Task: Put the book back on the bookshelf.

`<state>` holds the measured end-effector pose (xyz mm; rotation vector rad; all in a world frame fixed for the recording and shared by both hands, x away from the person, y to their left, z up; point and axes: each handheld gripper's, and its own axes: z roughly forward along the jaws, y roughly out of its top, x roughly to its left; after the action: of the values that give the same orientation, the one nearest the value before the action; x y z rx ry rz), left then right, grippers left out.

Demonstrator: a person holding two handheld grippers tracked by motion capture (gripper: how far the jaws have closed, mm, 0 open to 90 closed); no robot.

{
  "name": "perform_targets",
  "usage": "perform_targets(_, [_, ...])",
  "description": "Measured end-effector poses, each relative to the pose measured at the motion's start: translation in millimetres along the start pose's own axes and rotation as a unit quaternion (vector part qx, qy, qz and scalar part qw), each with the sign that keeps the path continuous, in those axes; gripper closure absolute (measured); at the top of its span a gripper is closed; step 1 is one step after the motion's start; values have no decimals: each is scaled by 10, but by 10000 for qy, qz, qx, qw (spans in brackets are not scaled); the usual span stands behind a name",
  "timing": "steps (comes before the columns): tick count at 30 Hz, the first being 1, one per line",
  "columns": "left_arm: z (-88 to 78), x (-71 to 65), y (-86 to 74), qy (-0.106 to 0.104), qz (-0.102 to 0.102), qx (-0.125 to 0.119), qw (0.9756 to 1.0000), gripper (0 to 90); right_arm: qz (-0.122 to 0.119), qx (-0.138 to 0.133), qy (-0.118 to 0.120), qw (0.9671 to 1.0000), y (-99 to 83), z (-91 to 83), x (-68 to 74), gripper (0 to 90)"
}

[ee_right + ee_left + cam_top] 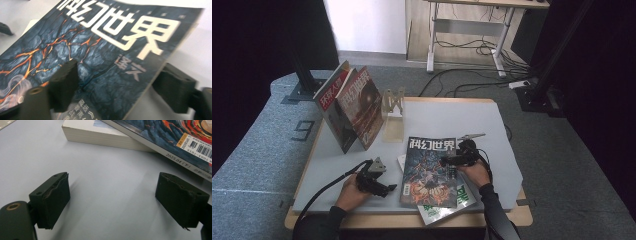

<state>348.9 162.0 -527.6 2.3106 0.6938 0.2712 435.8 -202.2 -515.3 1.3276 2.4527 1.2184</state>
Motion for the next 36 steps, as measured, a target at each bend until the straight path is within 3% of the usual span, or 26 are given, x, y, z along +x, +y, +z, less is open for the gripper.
perform_targets(9, [-1, 2, 0, 4, 7, 15, 10000, 120, -191, -44, -363, 9992, 129, -59, 63, 627])
perform_targets(15, [0, -3, 2, 36, 14, 27, 10000, 118, -170, -172, -450, 9987, 154, -110, 121, 745])
perform_targets(19, [10, 6, 7, 122, -87, 85, 9999, 63, -186, -297, -441, 9984, 162, -147, 157, 774])
perform_targets(24, [10, 6, 7, 120, -91, 86, 9998, 63, -144, -432, -325, 9984, 179, -200, 180, 798])
perform_targets(36, [-14, 11, 14, 75, -103, 132, 9998, 90, -447, -652, -417, 9960, 289, -338, 380, 814])
